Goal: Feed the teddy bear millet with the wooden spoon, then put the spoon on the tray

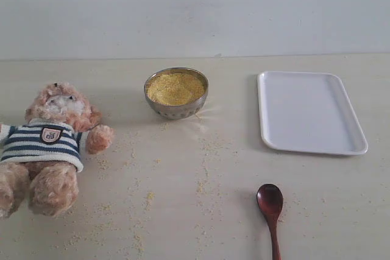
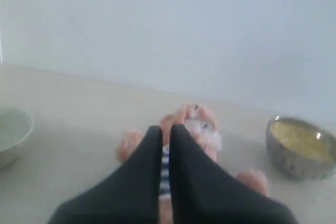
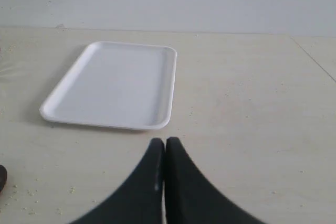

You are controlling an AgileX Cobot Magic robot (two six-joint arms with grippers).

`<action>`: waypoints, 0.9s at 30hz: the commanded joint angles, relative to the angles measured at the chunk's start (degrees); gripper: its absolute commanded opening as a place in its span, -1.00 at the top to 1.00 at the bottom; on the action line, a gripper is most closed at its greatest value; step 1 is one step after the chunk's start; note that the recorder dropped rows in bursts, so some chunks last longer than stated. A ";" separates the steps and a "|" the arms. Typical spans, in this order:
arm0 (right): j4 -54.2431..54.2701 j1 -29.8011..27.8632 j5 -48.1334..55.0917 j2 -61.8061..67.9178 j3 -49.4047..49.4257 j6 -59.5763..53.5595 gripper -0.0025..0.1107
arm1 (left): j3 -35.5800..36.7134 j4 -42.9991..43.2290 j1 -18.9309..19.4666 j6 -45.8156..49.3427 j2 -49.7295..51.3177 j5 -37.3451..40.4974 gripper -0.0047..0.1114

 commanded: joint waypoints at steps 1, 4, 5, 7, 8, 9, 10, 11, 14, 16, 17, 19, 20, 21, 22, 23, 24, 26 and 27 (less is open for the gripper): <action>-0.33 -0.10 -0.41 -0.25 -0.03 -0.02 0.96 | -0.22 -3.23 -0.04 -2.73 -0.16 -11.32 0.83; -0.33 -0.10 -0.41 -0.25 -0.03 -0.02 0.96 | -0.22 -3.23 -0.04 -2.73 -0.16 -20.61 0.83; -0.33 -0.10 -0.41 -0.25 -0.03 -0.02 0.96 | -0.22 -3.23 -0.04 -2.73 -0.16 -26.28 0.83; -0.33 -0.10 -0.41 -0.25 -0.03 -0.02 0.96 | -0.22 -4.59 -0.04 -2.73 -0.16 -38.23 0.83; -0.33 -0.10 -0.41 -0.25 -0.03 -0.02 0.96 | -0.22 -6.65 -0.04 -2.73 -0.16 -40.96 0.83; -0.33 -0.10 -0.41 -0.25 -0.03 -0.02 0.96 | -0.22 -8.92 -0.04 -2.73 -0.16 -42.42 0.83; -0.33 -0.10 -0.41 -0.25 -0.03 -0.02 0.96 | -1.10 -10.88 -0.04 -2.73 -0.16 -42.61 0.83; -0.33 -0.10 -0.41 -0.25 -0.03 -0.02 0.96 | -2.10 -13.64 -0.04 -2.73 1.07 -42.61 0.83; -0.33 -0.10 -0.41 -0.25 -0.03 -0.02 0.96 | -5.53 -20.13 -0.04 -0.22 9.55 -40.79 0.83; -0.33 -0.10 -0.41 -0.25 -0.03 -0.02 0.96 | -8.33 -24.06 -0.04 6.88 18.32 -38.72 0.83; -0.33 -0.10 -0.41 -0.25 -0.03 -0.02 0.96 | -10.33 -26.39 -0.04 9.72 24.21 -36.73 0.83; -0.33 -0.10 -0.41 -0.25 -0.03 -0.02 0.96 | -15.92 -28.87 -0.04 11.89 34.99 -29.31 0.83; -0.33 -0.10 -0.41 -0.25 -0.03 -0.02 0.96 | -19.60 -27.93 -0.04 11.90 40.63 -22.73 0.83; -0.33 -0.10 -0.41 -0.25 -0.03 -0.02 0.96 | -23.67 -25.47 -0.04 12.00 45.81 -14.90 0.83; -0.33 -0.10 -0.41 -0.25 -0.03 -0.02 0.96 | -27.05 -22.63 -0.04 12.03 50.72 -8.52 0.83; -0.33 -0.10 -0.41 -0.25 -0.03 -0.02 0.96 | -32.02 -18.07 -0.04 12.13 55.18 0.45 0.83; -0.33 -0.10 -0.41 -0.25 -0.03 -0.02 0.96 | -35.10 -15.45 -0.04 12.13 59.05 5.79 0.83; -0.33 -0.10 -0.41 -0.25 -0.03 -0.02 0.96 | -41.29 -10.95 -0.04 14.17 64.63 16.44 0.83; -0.33 -0.10 -0.41 -0.25 -0.03 -0.02 0.96 | -43.03 -10.54 -0.04 15.91 65.97 20.27 0.83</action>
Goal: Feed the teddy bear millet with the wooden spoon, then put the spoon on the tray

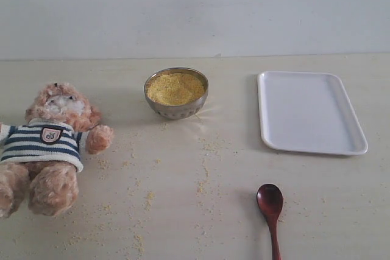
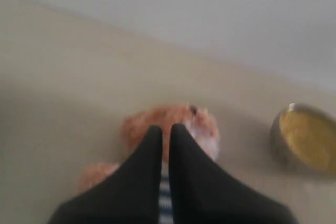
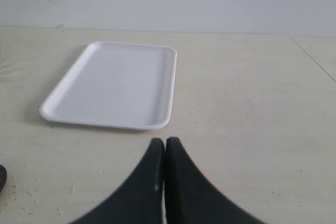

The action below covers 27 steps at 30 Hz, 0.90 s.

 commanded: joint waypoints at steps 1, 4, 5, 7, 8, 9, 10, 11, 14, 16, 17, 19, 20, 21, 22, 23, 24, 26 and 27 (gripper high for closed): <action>-0.33 -0.10 -0.41 -0.25 -0.03 -0.02 0.96 | -10.30 6.77 -0.04 5.55 9.01 21.50 0.83; -0.33 -0.10 -0.41 -0.25 -0.03 -0.02 0.96 | -11.95 3.47 -0.04 9.88 9.87 26.64 0.83; -0.33 -0.10 -0.41 -0.25 -0.03 -0.02 0.96 | -11.95 1.60 0.70 10.81 9.87 28.12 0.83; -0.33 -0.10 -0.41 -0.25 -0.03 -0.02 0.96 | -11.95 -4.99 4.22 16.11 10.38 31.12 0.83; -0.33 -0.10 -0.41 -0.25 -0.03 -0.02 0.96 | -11.95 -12.30 8.42 22.32 11.21 34.47 0.83; -0.33 -0.10 -0.41 -0.25 -0.03 -0.02 0.96 | -11.95 -16.31 10.99 25.99 11.88 37.11 0.83; -0.33 -0.10 -0.41 -0.25 -0.03 -0.02 0.96 | -11.95 -23.08 15.97 32.71 13.93 43.13 0.83; -0.33 -0.10 -0.41 -0.25 -0.03 -0.02 0.96 | -11.95 -26.37 18.69 35.35 15.57 46.63 0.83; -0.33 -0.10 -0.41 -0.25 -0.03 -0.02 0.96 | -11.95 -39.12 26.85 44.38 23.26 59.57 0.83; -0.33 -0.10 -0.41 -0.25 -0.03 -0.02 0.96 | -11.95 -40.64 27.44 49.19 26.13 62.47 0.83; -0.33 -0.10 -0.41 -0.25 -0.03 -0.02 0.96 | -11.38 -39.50 27.32 50.65 27.30 61.65 0.83; -0.33 -0.10 -0.41 -0.25 -0.03 -0.02 0.96 | -9.31 -37.14 27.32 51.11 28.33 56.46 0.83; -0.33 -0.10 -0.41 -0.25 -0.03 -0.02 0.96 | -8.61 -35.99 27.32 51.36 28.38 54.17 0.83; -0.33 -0.10 -0.41 -0.25 -0.03 -0.02 0.96 | -7.40 -35.02 27.32 51.95 28.38 49.93 0.83; -0.33 -0.10 -0.41 -0.25 -0.03 -0.02 0.96 | -7.02 -35.00 27.32 51.95 28.38 48.41 0.83; -0.33 -0.10 -0.41 -0.25 -0.03 -0.02 0.96 | -6.49 -35.00 27.32 52.67 28.41 47.05 0.83; -0.33 -0.10 -0.30 -0.25 -0.03 -0.02 0.96 | -6.15 -35.52 27.32 53.78 28.41 46.78 0.82; -0.33 -0.10 -0.30 -0.25 -0.03 -0.02 0.96 | -5.26 -37.05 27.32 56.51 28.67 46.65 0.70; -0.33 -0.10 -0.30 -0.25 -0.03 -0.02 0.96 | -4.50 -37.95 27.32 57.61 28.82 46.65 0.58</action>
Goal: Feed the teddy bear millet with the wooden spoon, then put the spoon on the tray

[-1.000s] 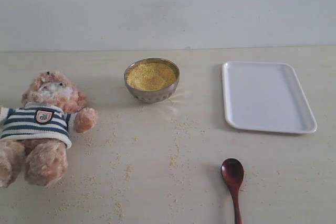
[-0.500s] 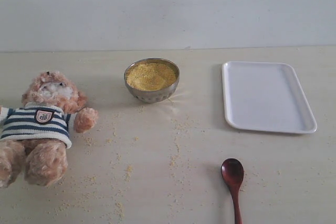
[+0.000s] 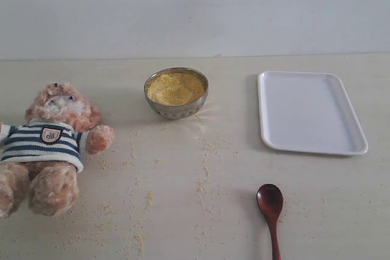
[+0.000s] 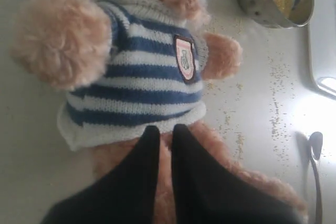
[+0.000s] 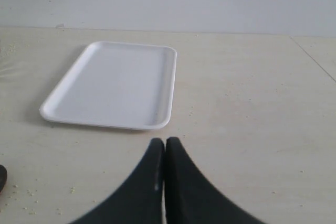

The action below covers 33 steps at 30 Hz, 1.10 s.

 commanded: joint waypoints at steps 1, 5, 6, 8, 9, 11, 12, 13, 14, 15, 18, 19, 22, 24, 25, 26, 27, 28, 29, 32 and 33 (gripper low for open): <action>-0.33 -0.10 -0.30 -0.25 -0.03 -0.02 0.96 | 2.64 -3.27 0.07 4.77 0.92 -0.97 0.42; -0.33 -0.10 -0.30 -0.25 -0.03 -0.02 0.96 | 5.76 -6.22 0.07 10.03 3.11 -3.77 -0.47; -0.33 -0.10 -0.30 -0.25 -0.03 -0.02 0.96 | 6.68 -9.07 0.07 12.60 3.88 -4.86 -0.64; -0.33 -0.10 -0.30 -0.25 -0.03 -0.02 0.96 | 7.96 -14.60 0.07 19.10 5.34 -5.34 -0.81; -0.33 -0.10 -0.30 -0.25 -0.03 -0.02 0.96 | 8.29 -16.80 0.07 22.03 5.99 -5.34 -0.83; -0.33 -0.10 -0.30 -0.25 -0.03 -0.02 0.96 | 8.57 -20.49 0.07 24.15 6.85 -4.73 -0.83; -0.33 -0.10 -0.30 -0.25 -0.03 -0.02 0.96 | 8.57 -22.10 0.07 24.31 7.49 -4.37 -0.83; -0.33 -0.10 -0.30 -0.25 -0.03 -0.02 0.96 | 8.57 -23.86 0.07 25.21 7.71 -4.26 -0.83; -0.33 -0.10 -0.30 -0.25 -0.03 -0.02 0.96 | 8.57 -24.51 0.07 26.27 8.09 -4.39 -0.83; -0.33 -0.10 -0.30 -0.25 -0.03 -0.02 0.96 | 8.57 -24.91 0.07 28.19 8.67 -4.91 -0.83; -0.33 -0.10 -0.30 -0.25 -0.03 -0.02 0.96 | 8.57 -26.54 0.07 30.32 10.81 -7.41 -0.83; -0.33 -0.10 -0.30 -0.25 -0.03 -0.02 0.96 | 8.57 -29.69 0.07 32.37 12.06 -7.42 -0.83; -0.33 -0.10 -0.30 -0.25 -0.03 -0.02 0.96 | 8.57 -35.19 0.07 37.16 14.27 -7.20 -0.83; -0.33 -0.10 -0.30 -0.25 -0.03 -0.02 0.96 | 8.57 -38.10 -0.16 39.35 16.20 -6.07 -0.83; -0.33 -0.10 -0.30 -0.25 -0.03 -0.02 0.96 | 7.79 -39.25 -1.23 39.35 17.51 -4.63 -0.83; -0.33 -0.10 -0.30 -0.25 -0.03 -0.02 0.96 | 6.76 -38.91 -3.13 39.51 18.39 -4.52 -0.83; -0.33 -0.10 -0.30 -0.25 -0.03 -0.02 0.96 | 6.19 -38.54 -4.23 39.62 18.86 -5.33 -0.83; -0.33 -0.10 -0.30 -0.25 -0.03 -0.02 0.96 | 5.37 -38.12 -6.35 39.77 19.38 -7.43 -0.83; -0.33 -0.10 -0.30 -0.25 -0.03 -0.02 0.96 | 5.08 -38.12 -7.51 39.77 19.69 -8.74 -0.83; -0.33 -0.10 -0.30 -0.25 -0.03 -0.02 0.96 | 3.17 -38.22 -11.45 40.61 21.00 -12.07 -0.83; -0.33 -0.10 -0.30 -0.25 -0.03 -0.02 0.96 | 2.88 -38.22 -11.96 40.61 21.17 -13.19 -0.82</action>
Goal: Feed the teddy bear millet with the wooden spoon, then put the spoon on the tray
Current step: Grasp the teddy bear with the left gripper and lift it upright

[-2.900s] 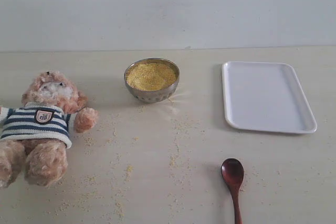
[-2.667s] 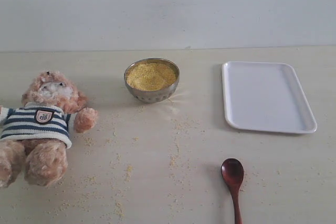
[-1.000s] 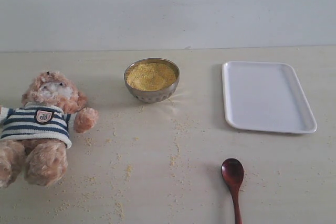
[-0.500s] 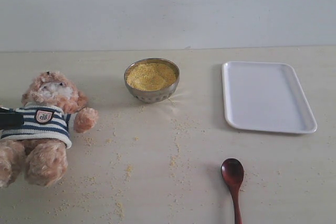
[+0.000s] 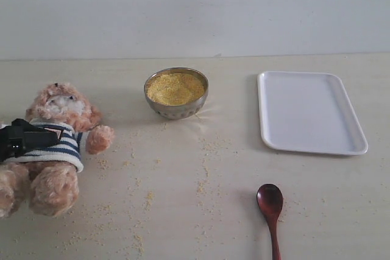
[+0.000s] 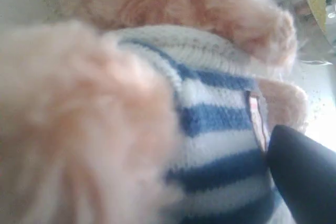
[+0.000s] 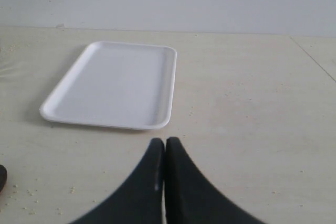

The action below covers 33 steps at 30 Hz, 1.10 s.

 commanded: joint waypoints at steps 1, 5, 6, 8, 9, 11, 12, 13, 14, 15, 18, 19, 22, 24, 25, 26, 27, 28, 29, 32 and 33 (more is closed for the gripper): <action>-0.33 -0.10 -0.30 -0.25 -0.03 -0.02 0.96 | -1.81 -0.05 -3.04 0.82 0.83 -4.36 -0.80; -0.33 -0.10 -0.30 -0.25 -0.03 -0.02 0.96 | -3.27 -0.05 -4.10 0.82 1.29 -5.99 -0.38; -0.33 -0.10 -0.30 -0.25 -0.03 -0.02 0.96 | -3.50 -0.05 -4.10 0.82 1.29 -5.87 -0.24; -0.33 -0.10 -0.30 -0.25 -0.03 -0.02 0.96 | -3.98 0.06 -4.10 0.82 1.29 -5.33 0.14; -0.33 -0.10 -0.30 -0.25 -0.03 -0.02 0.96 | -4.12 0.06 -4.10 0.82 1.29 -5.08 0.30; -0.33 -0.10 -0.30 -0.25 -0.03 -0.02 0.96 | -4.12 0.06 -4.10 0.82 1.29 -3.70 0.69; -0.33 -0.10 -0.30 -0.25 -0.03 -0.02 0.96 | -4.12 0.17 -4.10 0.82 1.29 -3.00 0.83; -0.33 -0.10 -0.30 -0.25 -0.03 -0.02 0.96 | -4.12 0.26 -4.10 1.00 1.29 -2.28 0.83; -0.33 -0.10 -0.30 -0.25 -0.03 -0.02 0.96 | -4.12 0.38 -4.10 1.00 1.29 -0.99 0.83; -0.33 -0.10 -0.30 -0.25 -0.03 -0.02 0.96 | -4.12 0.81 -4.10 1.00 1.29 0.89 0.83; -0.33 -0.10 -0.30 -0.25 -0.03 -0.02 0.96 | -4.12 1.86 -4.10 -1.44 0.28 7.09 0.83; -0.33 -0.10 -0.30 -0.25 -0.03 -0.02 0.96 | -4.12 1.86 -4.10 -3.84 -0.64 8.63 0.83; -0.33 -0.10 -0.30 -0.25 -0.03 -0.02 0.96 | -4.12 2.82 -3.51 -14.57 -5.31 8.74 0.83; -0.33 -0.10 -0.30 -0.25 -0.03 -0.02 0.96 | -4.12 5.44 -1.97 -20.46 -10.00 8.55 0.83; -0.33 -0.10 -0.30 -0.25 -0.03 -0.02 0.96 | -4.12 6.77 -1.27 -22.55 -12.12 8.55 0.83; -0.33 -0.10 -0.30 -0.25 -0.03 -0.02 0.96 | -4.12 9.17 -0.32 -25.08 -14.86 8.55 0.83; -0.33 -0.10 -0.30 -0.25 -0.03 -0.02 0.96 | -4.12 12.33 0.52 -27.30 -17.65 8.55 0.83; -0.33 -0.10 -0.30 -0.25 -0.03 -0.02 0.96 | -4.12 16.42 1.24 -28.62 -20.38 8.55 0.83; -0.33 -0.10 -0.30 -0.25 -0.03 -0.02 0.96 | -4.12 20.87 1.58 -30.05 -22.98 7.41 0.83; -0.17 -0.10 -0.41 -0.25 -0.03 -0.02 0.96 | -1.12 22.86 1.18 -35.43 -27.33 0.46 0.83; -0.17 -0.10 -0.41 -0.25 -0.03 -0.02 0.96 | 0.28 22.86 0.89 -34.93 -28.17 -1.75 0.83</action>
